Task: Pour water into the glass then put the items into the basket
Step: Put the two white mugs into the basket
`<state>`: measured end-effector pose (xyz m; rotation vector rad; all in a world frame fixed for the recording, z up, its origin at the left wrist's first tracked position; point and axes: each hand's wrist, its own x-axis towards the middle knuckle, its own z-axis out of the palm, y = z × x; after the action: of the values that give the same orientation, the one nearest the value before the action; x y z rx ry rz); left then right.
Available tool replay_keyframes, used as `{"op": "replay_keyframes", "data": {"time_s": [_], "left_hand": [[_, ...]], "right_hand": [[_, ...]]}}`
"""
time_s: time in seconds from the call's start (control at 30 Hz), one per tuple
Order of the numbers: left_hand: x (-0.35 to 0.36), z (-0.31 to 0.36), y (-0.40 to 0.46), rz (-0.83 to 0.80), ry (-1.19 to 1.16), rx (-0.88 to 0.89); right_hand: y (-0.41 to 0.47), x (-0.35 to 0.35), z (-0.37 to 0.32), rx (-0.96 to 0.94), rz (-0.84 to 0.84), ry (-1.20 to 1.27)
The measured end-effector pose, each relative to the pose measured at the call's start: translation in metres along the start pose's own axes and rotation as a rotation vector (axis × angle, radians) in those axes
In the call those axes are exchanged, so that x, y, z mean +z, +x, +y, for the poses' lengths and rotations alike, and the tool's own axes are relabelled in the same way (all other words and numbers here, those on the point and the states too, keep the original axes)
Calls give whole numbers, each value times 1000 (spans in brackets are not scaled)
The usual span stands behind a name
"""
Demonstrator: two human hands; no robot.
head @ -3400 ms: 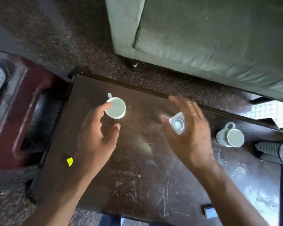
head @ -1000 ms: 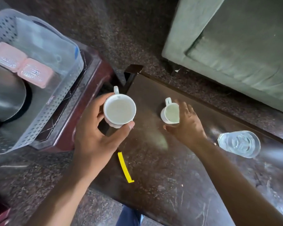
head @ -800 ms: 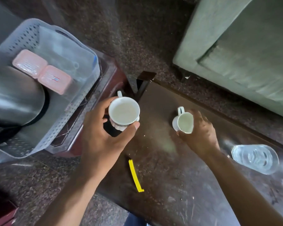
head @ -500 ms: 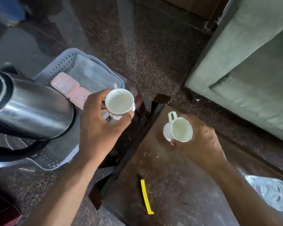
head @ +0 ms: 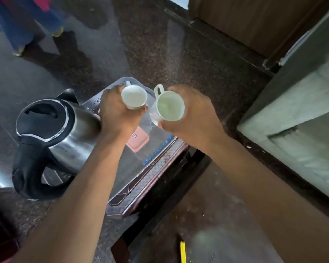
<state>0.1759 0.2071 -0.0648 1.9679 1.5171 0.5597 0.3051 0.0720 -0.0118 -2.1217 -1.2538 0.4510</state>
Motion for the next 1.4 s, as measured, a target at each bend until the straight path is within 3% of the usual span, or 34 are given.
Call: {"op": "replay_keyframes", "data": {"time_s": [0.3, 0.67, 0.97, 1.4], "left_hand": [[13, -9, 42, -113, 78, -79], [23, -15, 54, -45, 413, -41], [17, -13, 46, -106, 271, -141], [3, 11, 0, -77, 92, -99]], "right_hand": [[45, 58, 4, 0, -66, -188], [47, 97, -6, 69, -25, -368], [46, 114, -4, 2, -29, -415], [38, 104, -6, -35, -89, -311]]}}
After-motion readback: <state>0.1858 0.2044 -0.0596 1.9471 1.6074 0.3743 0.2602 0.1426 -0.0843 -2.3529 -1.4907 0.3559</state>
